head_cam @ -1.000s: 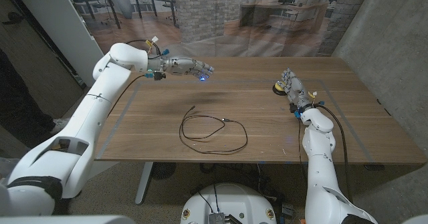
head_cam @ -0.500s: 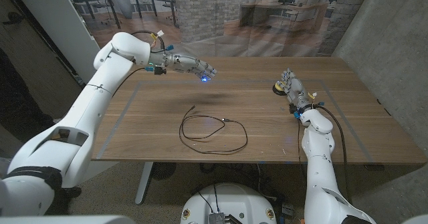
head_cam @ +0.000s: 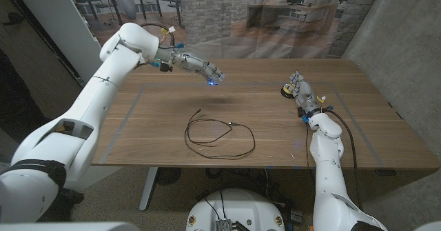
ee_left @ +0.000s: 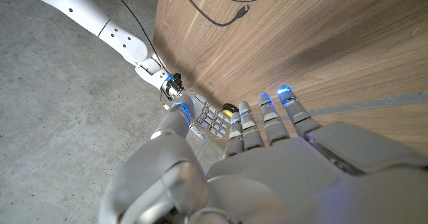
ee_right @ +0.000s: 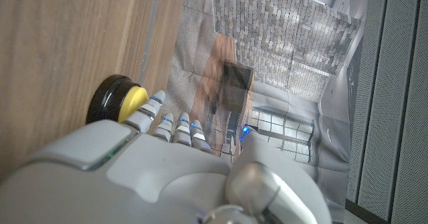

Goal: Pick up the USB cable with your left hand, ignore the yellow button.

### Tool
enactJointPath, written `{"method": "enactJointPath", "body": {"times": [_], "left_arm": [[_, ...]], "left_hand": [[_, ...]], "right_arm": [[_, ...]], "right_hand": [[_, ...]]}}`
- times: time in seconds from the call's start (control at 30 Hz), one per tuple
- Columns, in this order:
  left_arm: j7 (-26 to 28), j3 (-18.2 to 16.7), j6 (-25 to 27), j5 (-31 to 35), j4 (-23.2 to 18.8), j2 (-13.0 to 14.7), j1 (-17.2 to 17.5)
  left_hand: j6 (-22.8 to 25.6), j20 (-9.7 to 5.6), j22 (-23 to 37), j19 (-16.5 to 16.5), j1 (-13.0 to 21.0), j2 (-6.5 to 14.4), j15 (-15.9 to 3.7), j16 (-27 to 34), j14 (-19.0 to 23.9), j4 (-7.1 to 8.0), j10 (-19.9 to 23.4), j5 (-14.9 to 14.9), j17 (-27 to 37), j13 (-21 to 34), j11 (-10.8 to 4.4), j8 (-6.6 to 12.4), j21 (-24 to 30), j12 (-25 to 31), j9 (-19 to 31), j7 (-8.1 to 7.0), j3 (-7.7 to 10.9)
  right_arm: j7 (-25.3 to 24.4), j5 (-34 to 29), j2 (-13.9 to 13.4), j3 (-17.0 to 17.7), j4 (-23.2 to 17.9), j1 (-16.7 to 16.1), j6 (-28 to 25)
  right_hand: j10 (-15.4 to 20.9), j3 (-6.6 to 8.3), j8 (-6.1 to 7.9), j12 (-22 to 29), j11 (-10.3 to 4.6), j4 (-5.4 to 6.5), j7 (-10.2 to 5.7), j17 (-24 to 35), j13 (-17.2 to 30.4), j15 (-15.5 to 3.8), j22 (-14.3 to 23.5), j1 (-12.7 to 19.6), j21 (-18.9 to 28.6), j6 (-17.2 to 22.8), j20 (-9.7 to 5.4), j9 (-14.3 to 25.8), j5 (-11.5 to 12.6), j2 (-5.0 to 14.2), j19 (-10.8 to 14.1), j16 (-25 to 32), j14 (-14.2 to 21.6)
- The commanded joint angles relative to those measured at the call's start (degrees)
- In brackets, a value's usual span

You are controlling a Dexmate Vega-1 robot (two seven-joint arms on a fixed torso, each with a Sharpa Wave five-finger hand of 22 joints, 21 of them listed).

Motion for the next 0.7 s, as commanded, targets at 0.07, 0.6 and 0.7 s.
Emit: {"method": "enactJointPath", "body": {"times": [0.07, 0.6, 0.7], "left_arm": [[-3.09, 2.19, -2.83, 1.92, 0.98, -0.96, -3.36], [-3.99, 8.74, -5.83, 0.28, -1.96, 1.25, -7.19], [-3.99, 10.27, -6.67, 0.17, -2.62, 1.85, -8.14]], "left_hand": [[1.52, -0.05, 0.19, 0.99, 1.87, -1.14, -0.22, 0.51, 1.43, -0.04, 1.32, -0.26, 0.27, 0.26, -0.34, 0.49, -0.13, 0.40, 0.17, -0.09, -0.66], [1.17, -2.25, 0.19, 1.96, 8.25, -3.96, -1.78, 0.00, 1.62, -0.01, 1.08, 0.22, 0.37, 0.45, -3.01, 0.03, -1.24, -0.25, 0.24, -2.02, -1.56], [0.82, -2.15, 0.19, 1.96, 9.15, -4.32, -1.89, -0.09, 1.58, 0.00, 0.90, 0.30, 0.37, 0.48, -3.02, -0.13, -1.43, -0.38, 0.25, -2.25, -1.71]], "right_arm": [[-0.23, 0.27, -0.03, 0.31, 0.90, 0.29, 0.63], [-0.21, 0.68, 0.16, 0.70, 0.65, -0.15, 1.04], [-0.10, 0.75, 0.20, 0.71, 0.62, -0.21, 1.02]], "right_hand": [[0.39, 0.22, 0.29, 0.43, 0.25, 0.16, 0.72, 0.25, 0.07, 0.38, 0.29, -0.38, 0.23, 0.09, 0.34, 0.28, -0.19, -0.05, 0.45, 0.23, 0.22], [0.56, 0.14, 0.28, 0.46, 0.15, 0.17, 0.78, 0.24, 0.07, 0.56, 0.29, -0.64, 0.25, 0.07, 0.38, 0.27, -0.17, -0.17, 0.54, 0.25, 0.36], [0.58, 0.13, 0.29, 0.46, 0.28, 0.16, 0.78, 0.24, 0.07, 0.57, 0.29, -0.68, 0.24, 0.10, 0.39, 0.27, -0.17, -0.20, 0.54, 0.25, 0.38]]}}
